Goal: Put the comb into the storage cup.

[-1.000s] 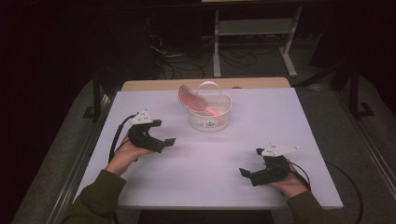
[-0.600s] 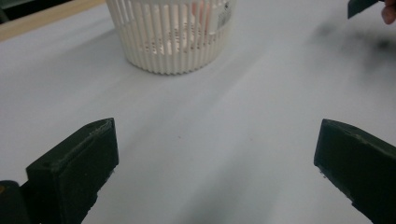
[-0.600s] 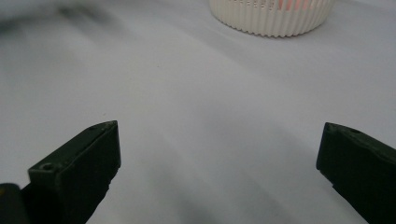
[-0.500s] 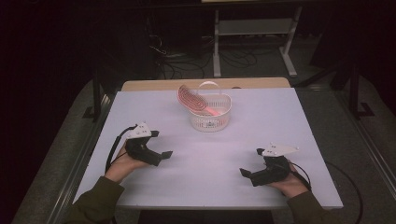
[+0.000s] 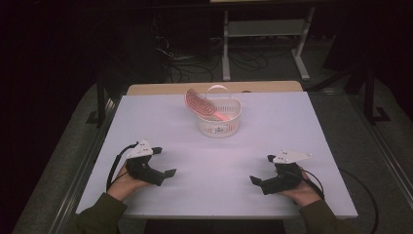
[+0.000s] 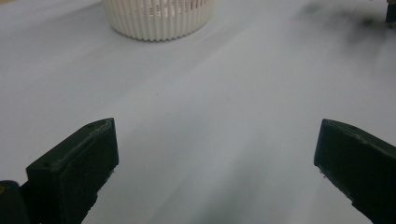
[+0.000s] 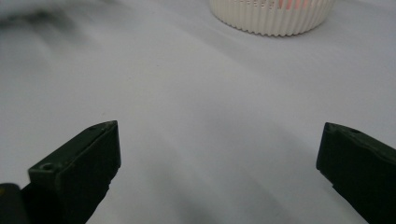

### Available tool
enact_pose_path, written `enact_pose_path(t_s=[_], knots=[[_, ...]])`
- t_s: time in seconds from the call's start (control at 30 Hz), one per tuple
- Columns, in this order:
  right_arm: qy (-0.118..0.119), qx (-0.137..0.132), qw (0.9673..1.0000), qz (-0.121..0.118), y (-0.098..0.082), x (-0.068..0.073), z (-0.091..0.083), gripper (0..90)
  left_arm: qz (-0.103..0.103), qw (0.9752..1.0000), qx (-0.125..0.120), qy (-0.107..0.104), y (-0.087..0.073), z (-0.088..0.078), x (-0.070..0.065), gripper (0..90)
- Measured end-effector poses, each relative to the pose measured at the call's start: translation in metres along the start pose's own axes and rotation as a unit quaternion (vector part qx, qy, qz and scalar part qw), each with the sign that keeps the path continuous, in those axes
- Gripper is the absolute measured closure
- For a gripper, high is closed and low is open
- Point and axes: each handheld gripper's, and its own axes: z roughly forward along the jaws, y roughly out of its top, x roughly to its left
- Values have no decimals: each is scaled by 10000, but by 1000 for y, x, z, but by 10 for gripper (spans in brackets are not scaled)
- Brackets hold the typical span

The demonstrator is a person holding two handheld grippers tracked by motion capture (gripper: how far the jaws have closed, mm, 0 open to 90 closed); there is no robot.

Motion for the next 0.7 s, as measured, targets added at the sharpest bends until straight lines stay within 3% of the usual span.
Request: enact_pose_path(t_s=[0.2, 0.47, 0.7], knots=[[-6, 13, 10000, -7, 0, 0, 0, 0, 115, 9997, 144, 138, -9, -4, -1, 0], [-39, 27, 10000, 7, -1, -1, 0, 0, -24, 9998, 185, 44, -21, -8, 1, 0], [-61, 43, 10000, -8, -1, -2, 0, 0, 8, 9997, 234, 7, -24, -8, 0, 0]])
